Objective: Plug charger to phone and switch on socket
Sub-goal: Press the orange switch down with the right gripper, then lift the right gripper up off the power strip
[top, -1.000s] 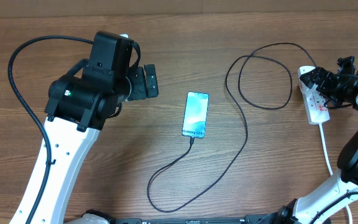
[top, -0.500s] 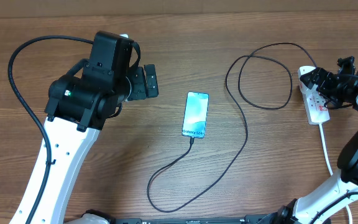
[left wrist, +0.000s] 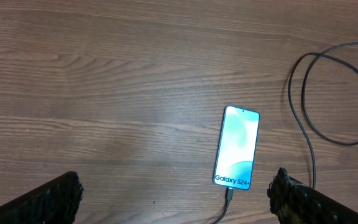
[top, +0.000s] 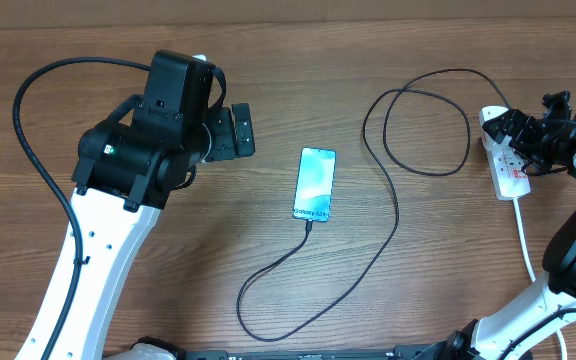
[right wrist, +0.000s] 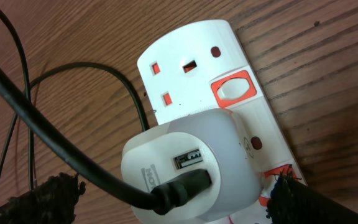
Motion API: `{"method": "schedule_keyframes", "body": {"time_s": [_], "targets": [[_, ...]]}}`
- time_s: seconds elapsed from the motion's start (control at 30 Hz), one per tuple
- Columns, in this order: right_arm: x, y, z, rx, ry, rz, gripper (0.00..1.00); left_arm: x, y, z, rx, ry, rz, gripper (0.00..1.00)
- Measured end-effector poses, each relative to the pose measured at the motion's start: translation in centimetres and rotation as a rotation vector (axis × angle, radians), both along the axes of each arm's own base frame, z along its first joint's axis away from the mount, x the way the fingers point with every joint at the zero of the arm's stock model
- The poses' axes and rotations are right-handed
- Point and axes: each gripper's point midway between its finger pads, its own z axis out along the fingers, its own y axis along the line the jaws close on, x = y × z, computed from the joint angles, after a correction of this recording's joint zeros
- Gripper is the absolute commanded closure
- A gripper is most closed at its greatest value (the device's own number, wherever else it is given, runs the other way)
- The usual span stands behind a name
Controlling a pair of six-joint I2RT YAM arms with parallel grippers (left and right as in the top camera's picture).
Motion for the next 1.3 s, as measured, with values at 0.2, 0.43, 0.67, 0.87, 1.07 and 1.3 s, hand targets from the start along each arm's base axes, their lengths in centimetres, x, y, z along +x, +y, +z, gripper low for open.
{"method": "schedule_keyframes", "body": {"time_s": [0.2,0.43,0.67,0.87,1.07,1.3], "targets": [[-0.06,0.06,-0.03,0.0,0.002,0.003,0.0,0.0,0.0,-0.01,0.0,0.0,0.0,0.0],[0.14,0.56,0.01,-0.005,0.0,0.021,0.0,0.0,0.0,0.0,0.0,0.0,0.0,0.0],[0.2,0.88,-0.01,-0.012,0.007,0.028,0.0,0.0,0.0,-0.01,0.0,0.0,0.0,0.0],[0.19,0.88,-0.02,-0.011,0.007,0.028,0.0,0.0,0.0,-0.01,0.0,0.0,0.0,0.0],[0.15,0.9,-0.04,-0.011,0.009,0.028,0.0,0.0,0.0,-0.01,0.0,0.0,0.0,0.0],[0.16,0.9,-0.02,-0.006,0.011,0.021,0.0,0.0,0.01,-0.01,0.0,0.0,0.0,0.0]]}}
